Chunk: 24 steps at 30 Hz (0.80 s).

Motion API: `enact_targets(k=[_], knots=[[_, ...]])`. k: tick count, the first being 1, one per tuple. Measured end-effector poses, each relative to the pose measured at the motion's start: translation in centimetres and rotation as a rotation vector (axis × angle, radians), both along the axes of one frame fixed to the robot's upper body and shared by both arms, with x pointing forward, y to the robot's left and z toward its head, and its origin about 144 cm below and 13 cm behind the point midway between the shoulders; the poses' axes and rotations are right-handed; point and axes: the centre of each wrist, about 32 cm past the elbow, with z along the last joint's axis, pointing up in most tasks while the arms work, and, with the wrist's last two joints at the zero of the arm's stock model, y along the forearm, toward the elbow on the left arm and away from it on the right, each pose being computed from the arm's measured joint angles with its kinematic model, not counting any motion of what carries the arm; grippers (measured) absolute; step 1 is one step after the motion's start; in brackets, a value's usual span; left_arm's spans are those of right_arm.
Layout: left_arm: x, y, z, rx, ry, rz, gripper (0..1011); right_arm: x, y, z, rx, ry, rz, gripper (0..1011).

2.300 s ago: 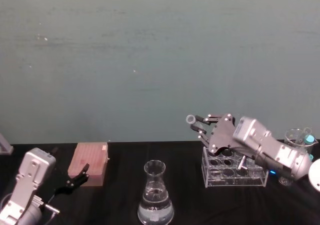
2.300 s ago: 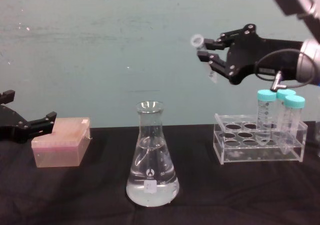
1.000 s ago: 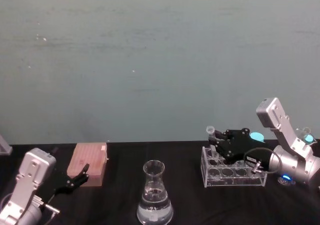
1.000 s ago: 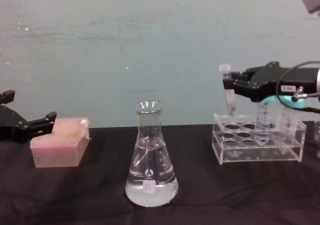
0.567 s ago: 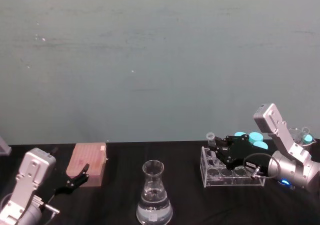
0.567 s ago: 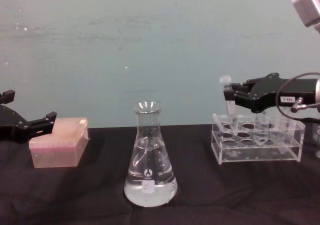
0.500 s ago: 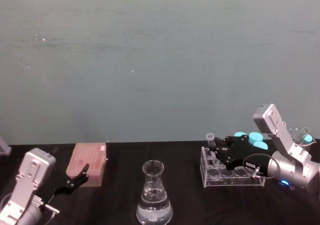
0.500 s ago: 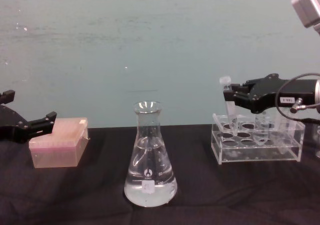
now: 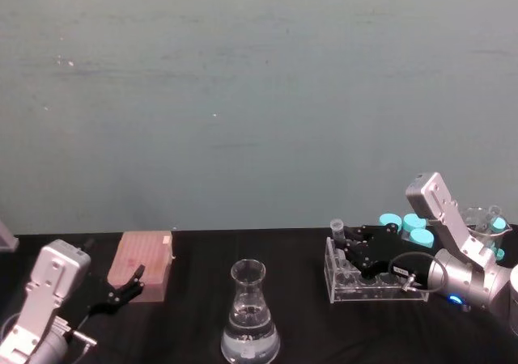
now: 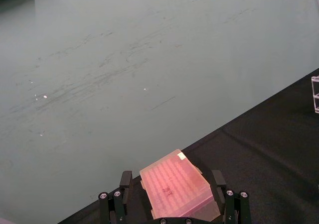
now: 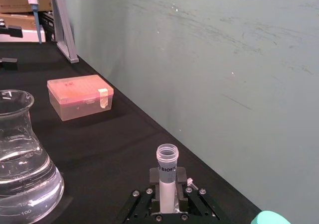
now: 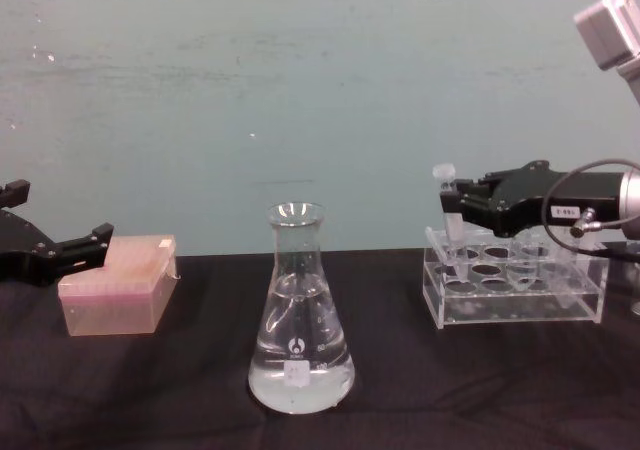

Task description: Pour the liquid from the test tube into the beaker using one hand.

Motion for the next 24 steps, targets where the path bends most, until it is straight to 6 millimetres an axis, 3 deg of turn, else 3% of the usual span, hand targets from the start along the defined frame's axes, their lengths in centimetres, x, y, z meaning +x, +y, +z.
enact_targets(k=[16, 24], knots=[[0.0, 0.0, 0.0, 0.0, 0.0, 0.0, 1000, 0.08, -0.06, -0.1, 0.0, 0.001, -0.004, 199], [0.0, 0.0, 0.0, 0.0, 0.0, 0.0, 1000, 0.08, -0.04, -0.08, 0.0, 0.001, -0.004, 409]])
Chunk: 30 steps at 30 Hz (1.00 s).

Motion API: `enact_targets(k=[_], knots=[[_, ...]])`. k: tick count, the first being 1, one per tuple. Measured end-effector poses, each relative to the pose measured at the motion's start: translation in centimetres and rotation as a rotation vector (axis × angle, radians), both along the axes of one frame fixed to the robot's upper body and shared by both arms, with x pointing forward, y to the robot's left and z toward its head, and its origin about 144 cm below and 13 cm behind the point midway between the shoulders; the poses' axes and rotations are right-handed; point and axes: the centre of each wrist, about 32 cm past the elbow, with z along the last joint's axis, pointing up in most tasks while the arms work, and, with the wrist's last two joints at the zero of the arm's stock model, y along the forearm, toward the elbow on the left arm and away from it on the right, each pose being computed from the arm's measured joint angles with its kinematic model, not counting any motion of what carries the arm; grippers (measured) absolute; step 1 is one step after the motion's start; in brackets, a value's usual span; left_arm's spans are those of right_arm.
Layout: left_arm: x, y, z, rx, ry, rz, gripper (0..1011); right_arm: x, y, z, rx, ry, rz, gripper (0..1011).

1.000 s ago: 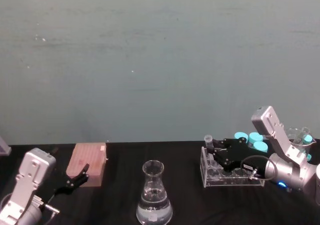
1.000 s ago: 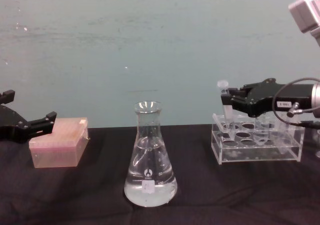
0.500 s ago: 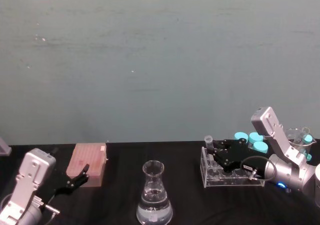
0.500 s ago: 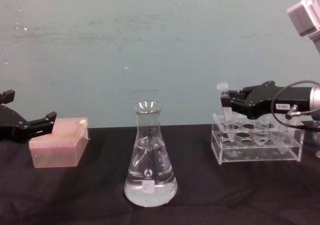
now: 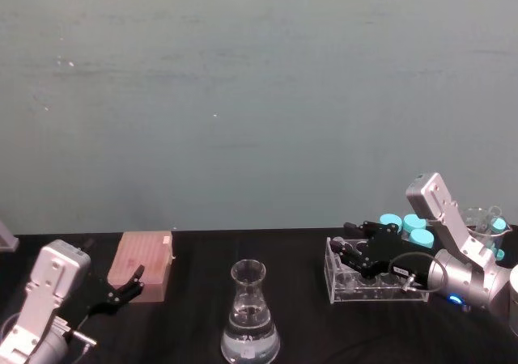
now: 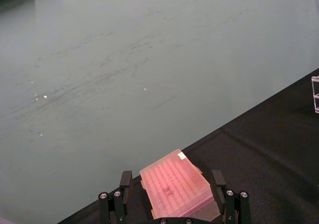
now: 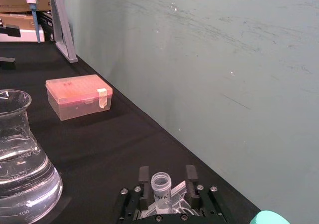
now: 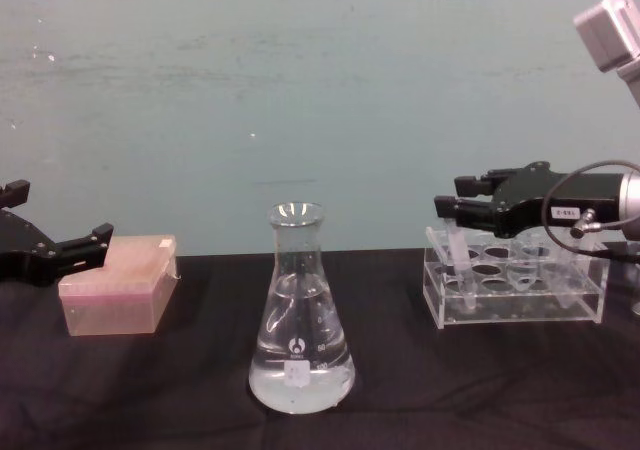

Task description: Pour the liquid from the test tube into the beaker using one hand.

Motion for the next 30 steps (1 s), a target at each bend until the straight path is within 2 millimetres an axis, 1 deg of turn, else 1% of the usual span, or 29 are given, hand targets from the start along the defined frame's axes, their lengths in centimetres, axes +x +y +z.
enact_targets(k=[1, 3, 4, 5, 6, 7, 9, 17, 20, 21, 30], knots=[[0.0, 0.0, 0.0, 0.0, 0.0, 0.0, 1000, 0.0, 0.0, 0.0, 0.0, 0.0, 0.0, 472], [0.0, 0.0, 0.0, 0.0, 0.0, 0.0, 1000, -0.01, 0.0, -0.01, 0.0, 0.0, 0.0, 509], [0.0, 0.0, 0.0, 0.0, 0.0, 0.0, 1000, -0.01, 0.0, -0.01, 0.0, 0.0, 0.0, 567], [0.0, 0.0, 0.0, 0.0, 0.0, 0.0, 1000, -0.01, 0.0, -0.01, 0.0, 0.0, 0.0, 567], [0.0, 0.0, 0.0, 0.0, 0.0, 0.0, 1000, -0.01, 0.01, -0.01, 0.001, 0.0, 0.0, 613], [0.0, 0.0, 0.0, 0.0, 0.0, 0.0, 1000, -0.01, 0.01, -0.01, 0.001, 0.0, 0.0, 626], [0.0, 0.0, 0.0, 0.0, 0.0, 0.0, 1000, -0.01, 0.01, -0.01, 0.001, 0.0, 0.0, 707], [0.0, 0.0, 0.0, 0.0, 0.0, 0.0, 1000, -0.02, 0.01, -0.01, 0.001, 0.0, -0.001, 939], [0.0, 0.0, 0.0, 0.0, 0.0, 0.0, 1000, -0.02, 0.01, -0.02, 0.001, 0.0, -0.001, 998], [0.0, 0.0, 0.0, 0.0, 0.0, 0.0, 1000, -0.02, 0.01, -0.02, 0.001, 0.0, -0.001, 1003], [0.0, 0.0, 0.0, 0.0, 0.0, 0.0, 1000, -0.02, 0.01, -0.02, 0.001, 0.0, -0.001, 1003]])
